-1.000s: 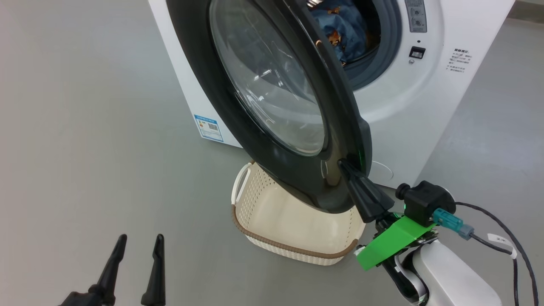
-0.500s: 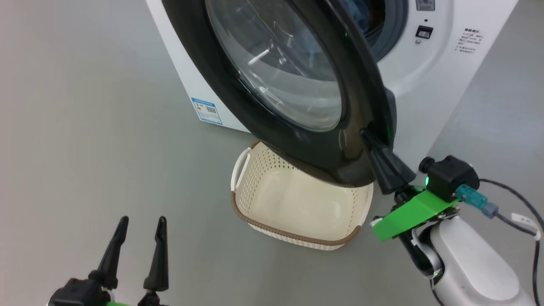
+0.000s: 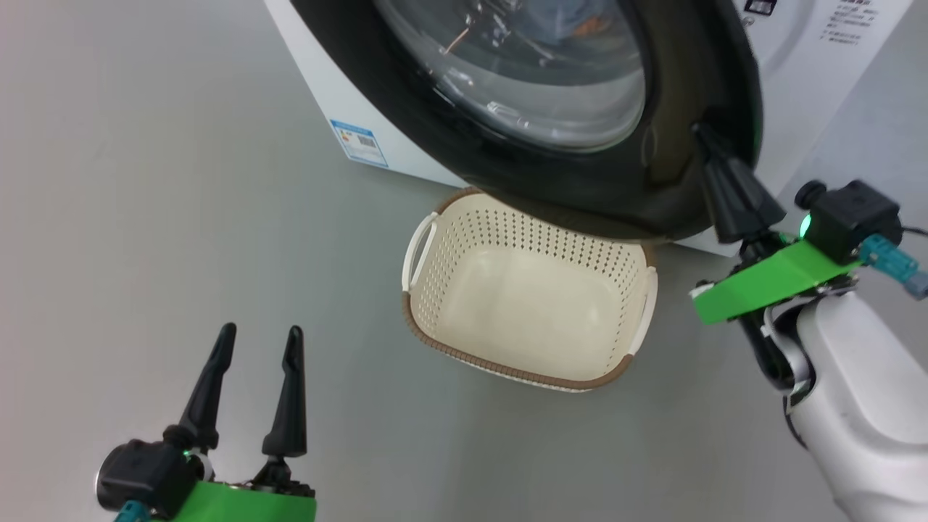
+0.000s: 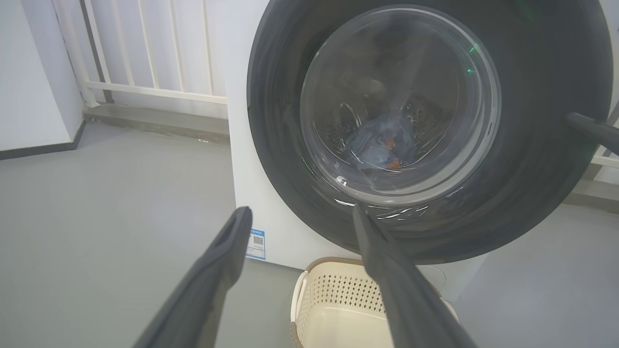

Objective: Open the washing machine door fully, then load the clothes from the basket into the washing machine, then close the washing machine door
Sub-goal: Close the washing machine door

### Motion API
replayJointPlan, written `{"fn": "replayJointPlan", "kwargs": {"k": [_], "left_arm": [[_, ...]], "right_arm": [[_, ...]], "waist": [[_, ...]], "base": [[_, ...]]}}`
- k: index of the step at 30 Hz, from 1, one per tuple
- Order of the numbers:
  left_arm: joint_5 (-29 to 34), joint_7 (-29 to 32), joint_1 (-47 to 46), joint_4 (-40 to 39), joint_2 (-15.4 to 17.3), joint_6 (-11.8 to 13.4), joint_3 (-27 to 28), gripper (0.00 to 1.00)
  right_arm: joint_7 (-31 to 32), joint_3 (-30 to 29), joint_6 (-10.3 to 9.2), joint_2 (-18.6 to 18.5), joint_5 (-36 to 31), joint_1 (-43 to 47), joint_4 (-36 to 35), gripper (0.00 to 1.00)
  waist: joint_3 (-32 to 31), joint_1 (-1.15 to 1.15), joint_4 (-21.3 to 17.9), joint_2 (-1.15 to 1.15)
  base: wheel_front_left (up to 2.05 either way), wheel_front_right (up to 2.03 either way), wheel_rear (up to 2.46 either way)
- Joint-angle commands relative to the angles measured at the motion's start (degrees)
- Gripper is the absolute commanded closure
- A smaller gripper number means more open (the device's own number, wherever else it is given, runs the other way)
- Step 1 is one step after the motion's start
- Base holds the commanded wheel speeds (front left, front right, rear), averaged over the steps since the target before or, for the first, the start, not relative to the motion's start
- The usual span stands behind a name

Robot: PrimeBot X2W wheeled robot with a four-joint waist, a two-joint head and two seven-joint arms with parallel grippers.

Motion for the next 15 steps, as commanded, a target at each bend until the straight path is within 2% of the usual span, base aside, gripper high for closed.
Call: {"fn": "replayJointPlan", "kwargs": {"k": [1,15], "left_arm": [[0.1,-0.4,-1.7,-1.9,0.4,0.0,1.5,0.0],[-0.3,-0.4,-5.6,-2.8,-0.5,0.0,-0.8,0.0]], "right_arm": [[-0.3,-0.1,-0.02,-0.3,-0.8,-1.8,-1.0,1.0],[-0.3,-5.2,-0.02,-2.5,-1.2,-10.1,0.8,1.0]], "waist": [[1.5,-0.01,0.7,0.0],[7.5,-0.01,3.3,0.0]], "base": [[0.0,0.0,0.0],[0.0,0.0,0.0]]}}
